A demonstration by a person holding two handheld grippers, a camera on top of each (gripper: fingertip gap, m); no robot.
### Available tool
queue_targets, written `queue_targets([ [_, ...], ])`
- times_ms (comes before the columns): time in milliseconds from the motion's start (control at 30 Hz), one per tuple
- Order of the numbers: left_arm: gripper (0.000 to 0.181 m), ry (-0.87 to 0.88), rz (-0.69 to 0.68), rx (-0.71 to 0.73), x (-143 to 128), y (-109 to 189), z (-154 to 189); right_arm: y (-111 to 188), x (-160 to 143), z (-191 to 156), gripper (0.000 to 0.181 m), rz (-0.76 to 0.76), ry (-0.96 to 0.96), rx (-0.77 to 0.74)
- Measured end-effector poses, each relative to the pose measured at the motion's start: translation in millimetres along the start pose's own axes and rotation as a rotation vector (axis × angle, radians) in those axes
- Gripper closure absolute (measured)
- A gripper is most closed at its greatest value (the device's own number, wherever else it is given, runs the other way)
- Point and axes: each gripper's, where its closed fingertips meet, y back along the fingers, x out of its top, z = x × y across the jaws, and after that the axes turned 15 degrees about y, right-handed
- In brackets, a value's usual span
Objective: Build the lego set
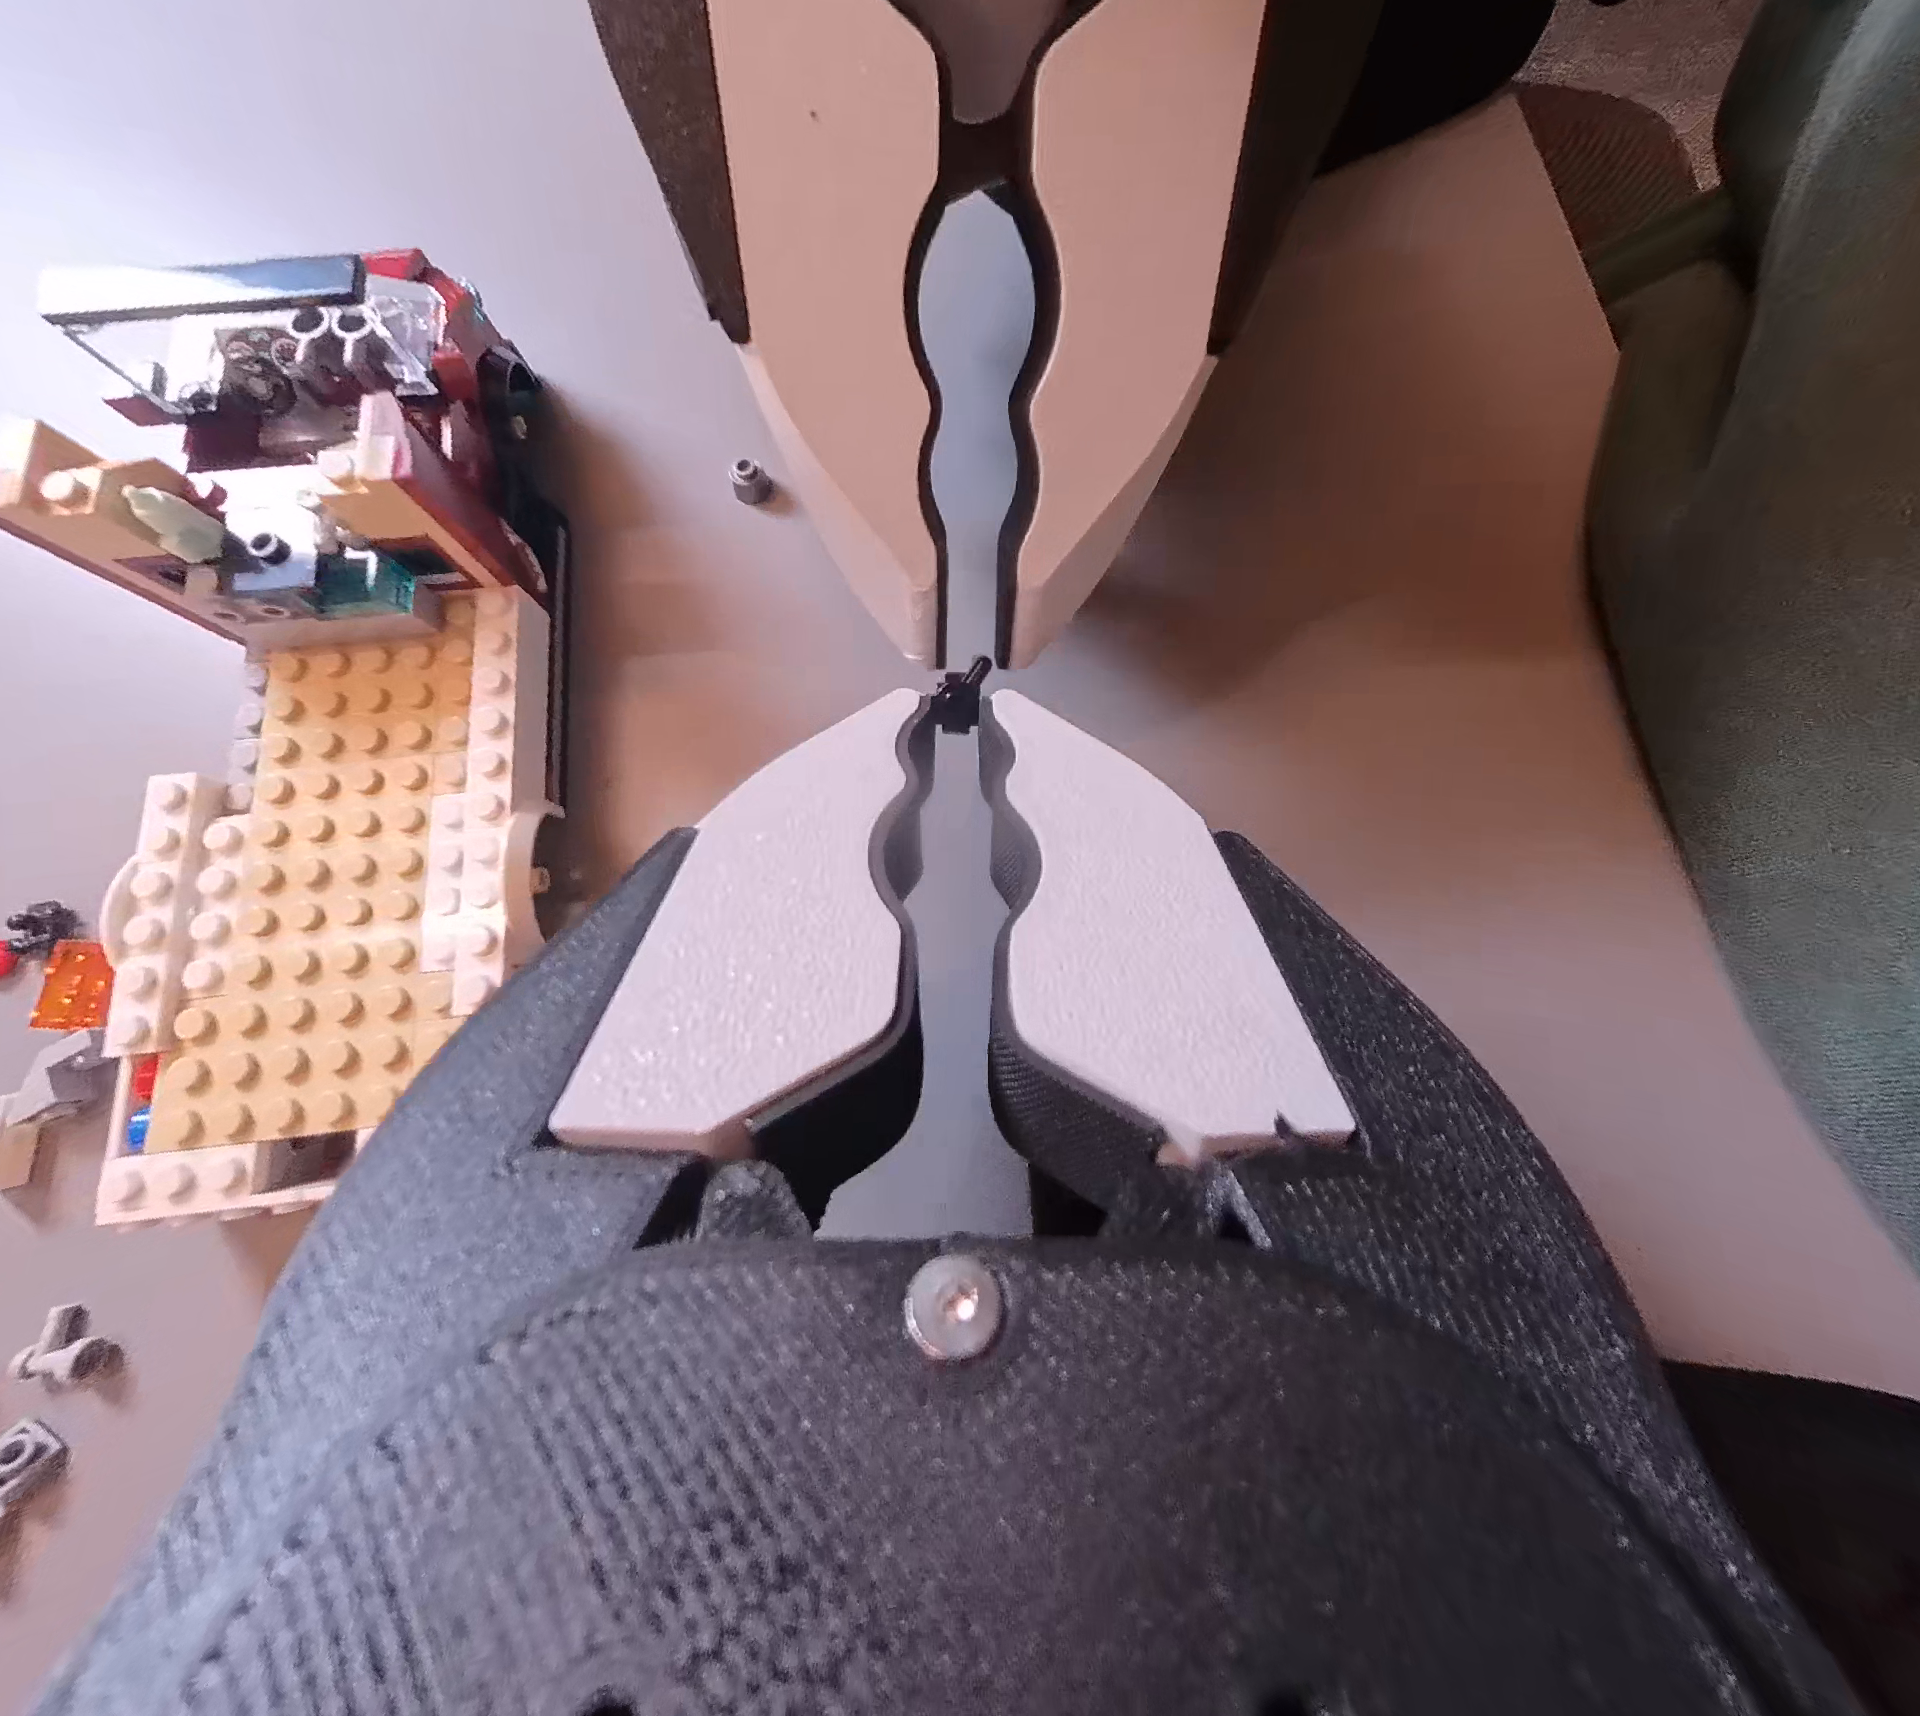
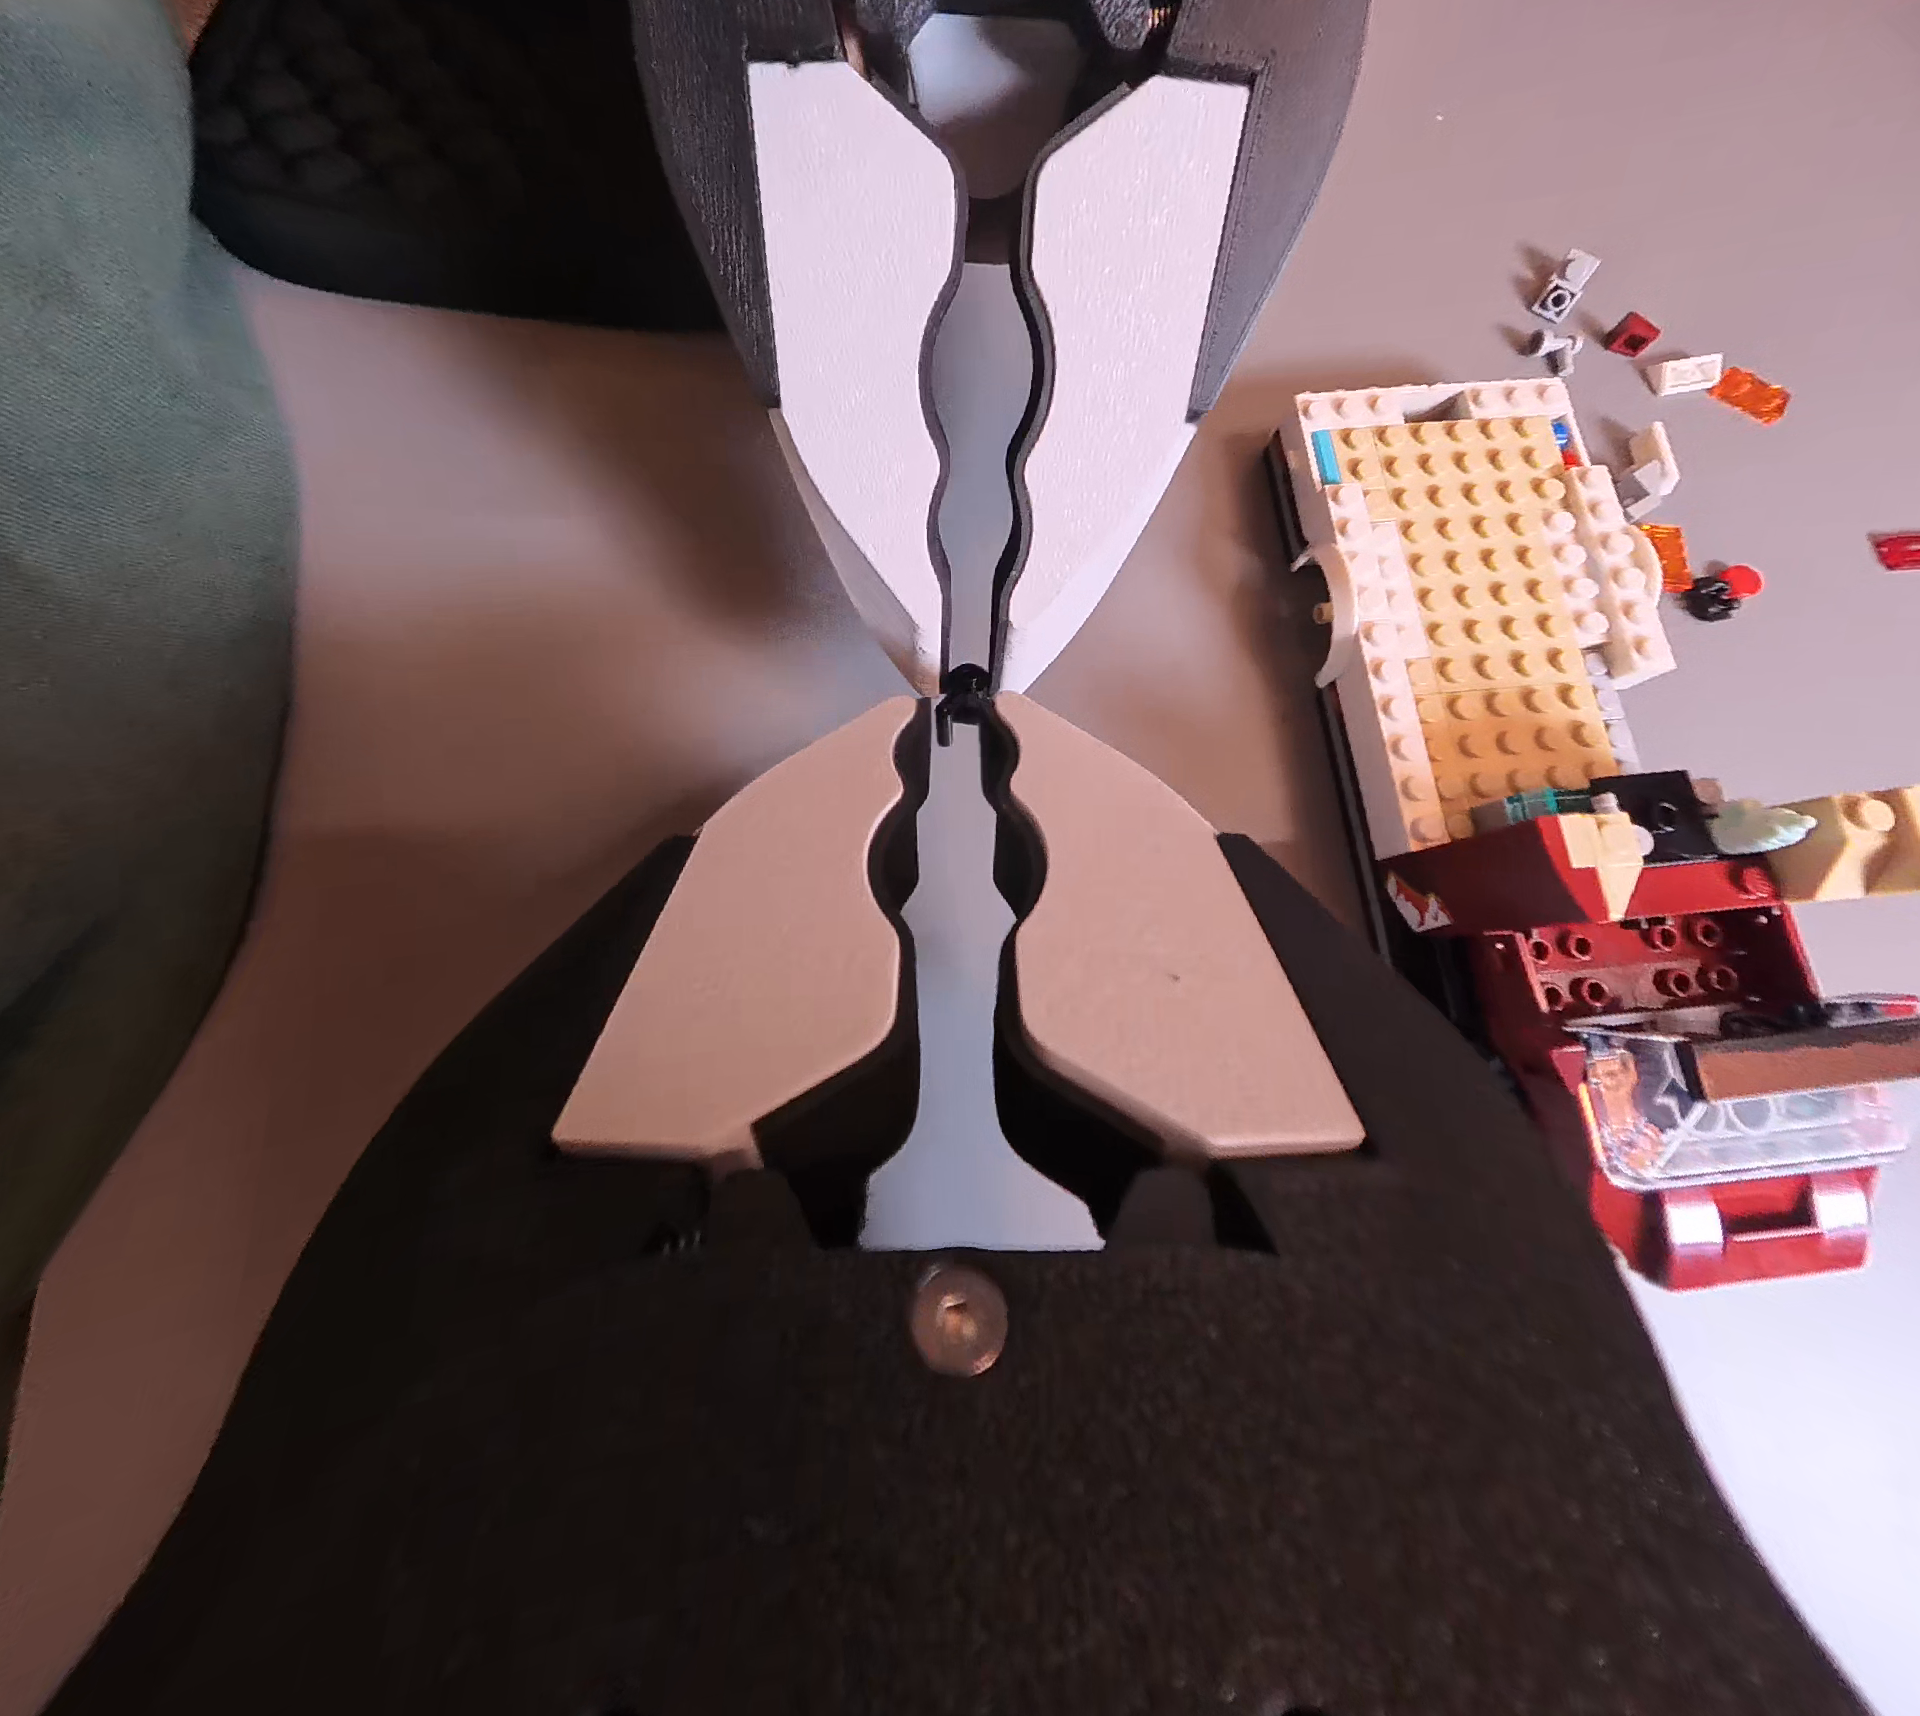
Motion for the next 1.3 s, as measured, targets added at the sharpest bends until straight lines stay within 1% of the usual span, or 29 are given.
queue_targets([
  [433,0.173,-0.047,-0.016,-0.011,7,9,5,6,7,-3,0.178,0.048,-0.021,0.028],
  [900,0.174,-0.051,0.004,-0.034,8,13,8,8,8,-4,0.179,0.073,-0.078,0.064],
  [967,0.174,-0.049,0.017,-0.057,9,14,12,8,6,-2,0.181,0.066,-0.090,0.060],
  [1100,0.174,-0.043,0.028,-0.064,11,15,13,10,14,-5,0.181,0.096,-0.080,0.070],
  [1300,0.174,-0.036,0.030,-0.056,10,13,10,9,12,-5,0.181,0.087,-0.080,0.067],
])
